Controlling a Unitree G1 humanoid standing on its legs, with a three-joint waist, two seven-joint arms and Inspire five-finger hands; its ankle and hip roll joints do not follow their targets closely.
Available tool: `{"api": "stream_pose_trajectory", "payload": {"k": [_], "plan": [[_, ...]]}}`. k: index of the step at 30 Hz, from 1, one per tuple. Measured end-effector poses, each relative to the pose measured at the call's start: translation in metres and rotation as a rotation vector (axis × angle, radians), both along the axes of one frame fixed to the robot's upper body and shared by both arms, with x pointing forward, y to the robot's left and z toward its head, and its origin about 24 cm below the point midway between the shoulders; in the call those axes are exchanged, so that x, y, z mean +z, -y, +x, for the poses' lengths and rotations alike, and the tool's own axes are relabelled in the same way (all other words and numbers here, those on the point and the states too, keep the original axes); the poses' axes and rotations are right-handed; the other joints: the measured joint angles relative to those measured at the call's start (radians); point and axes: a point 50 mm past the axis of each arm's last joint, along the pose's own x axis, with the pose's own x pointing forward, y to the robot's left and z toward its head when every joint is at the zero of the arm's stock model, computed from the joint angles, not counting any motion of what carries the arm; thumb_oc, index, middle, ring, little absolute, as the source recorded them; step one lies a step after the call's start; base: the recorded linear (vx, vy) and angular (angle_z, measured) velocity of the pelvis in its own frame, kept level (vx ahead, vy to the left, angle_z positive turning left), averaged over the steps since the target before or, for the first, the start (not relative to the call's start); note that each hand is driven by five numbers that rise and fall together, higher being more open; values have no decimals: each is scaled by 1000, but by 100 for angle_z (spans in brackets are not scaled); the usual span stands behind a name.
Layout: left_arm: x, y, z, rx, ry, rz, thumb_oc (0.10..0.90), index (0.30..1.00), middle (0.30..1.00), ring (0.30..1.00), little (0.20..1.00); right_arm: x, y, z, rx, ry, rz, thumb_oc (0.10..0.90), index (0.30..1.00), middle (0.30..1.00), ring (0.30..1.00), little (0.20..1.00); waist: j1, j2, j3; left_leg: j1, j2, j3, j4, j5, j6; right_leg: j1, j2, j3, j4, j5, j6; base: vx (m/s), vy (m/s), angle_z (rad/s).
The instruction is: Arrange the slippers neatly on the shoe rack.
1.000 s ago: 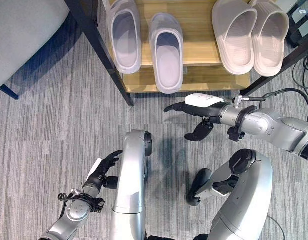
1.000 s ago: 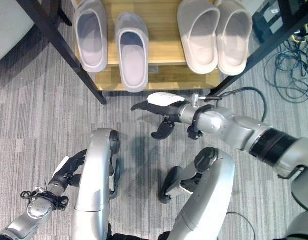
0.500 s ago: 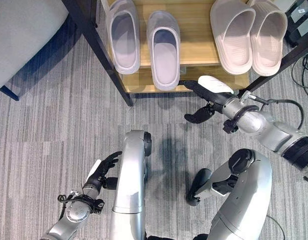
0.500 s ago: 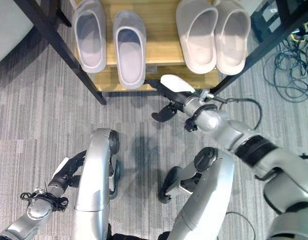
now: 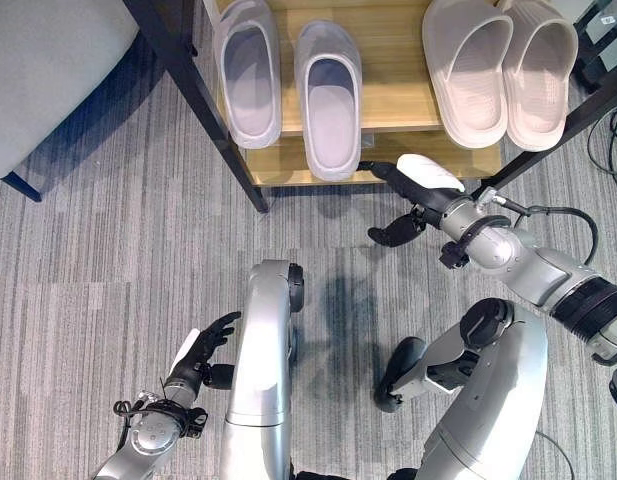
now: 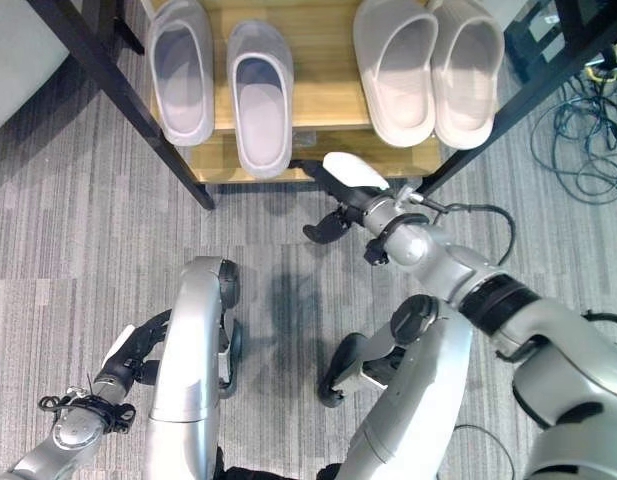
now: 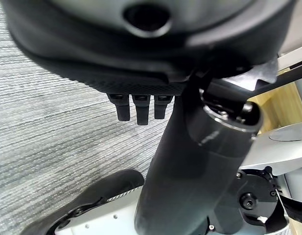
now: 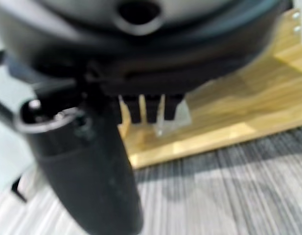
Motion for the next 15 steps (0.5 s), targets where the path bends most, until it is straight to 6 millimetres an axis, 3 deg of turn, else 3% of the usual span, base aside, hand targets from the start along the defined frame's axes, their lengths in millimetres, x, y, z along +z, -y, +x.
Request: {"api": "stream_pose_trajectory", "payload": {"k": [8,15], "plan": [[3,4,5,-36,11,1,800,900,900,900,900,-7,-29,-19,189,-131,-74,800,900,900,900,900,-4,0,0,2,0,0,1,0,0,2,0,0,0,0,1,0,0,0],[1,9,6,-59,4,-1,800,900,900,900,900,-2,-34,-20,209,-125,-31,800,900,900,900,900,-2,0,0,5,0,-1,2,0,0,8,0,0,0,1,1,0,0,0]]}}
